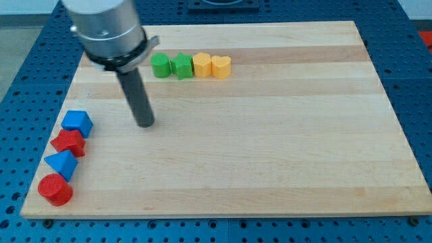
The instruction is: Point at the yellow heart
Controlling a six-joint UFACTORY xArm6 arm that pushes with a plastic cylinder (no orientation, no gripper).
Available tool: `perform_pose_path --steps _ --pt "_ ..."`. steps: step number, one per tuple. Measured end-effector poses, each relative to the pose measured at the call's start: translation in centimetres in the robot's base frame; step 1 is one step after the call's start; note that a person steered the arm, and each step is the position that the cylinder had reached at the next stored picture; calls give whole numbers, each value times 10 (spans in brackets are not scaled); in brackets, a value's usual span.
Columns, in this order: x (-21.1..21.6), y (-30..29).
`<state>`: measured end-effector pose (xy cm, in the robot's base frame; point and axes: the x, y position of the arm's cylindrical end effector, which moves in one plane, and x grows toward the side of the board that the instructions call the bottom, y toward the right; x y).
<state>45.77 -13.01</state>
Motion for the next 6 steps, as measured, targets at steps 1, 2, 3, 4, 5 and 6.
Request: perform_pose_path --steps 1,2,3,4,5,6 --pt "-19 33" --pt "-37 66" --pt "-53 94" --pt "-66 126" --pt "-85 164" --pt "-113 183"
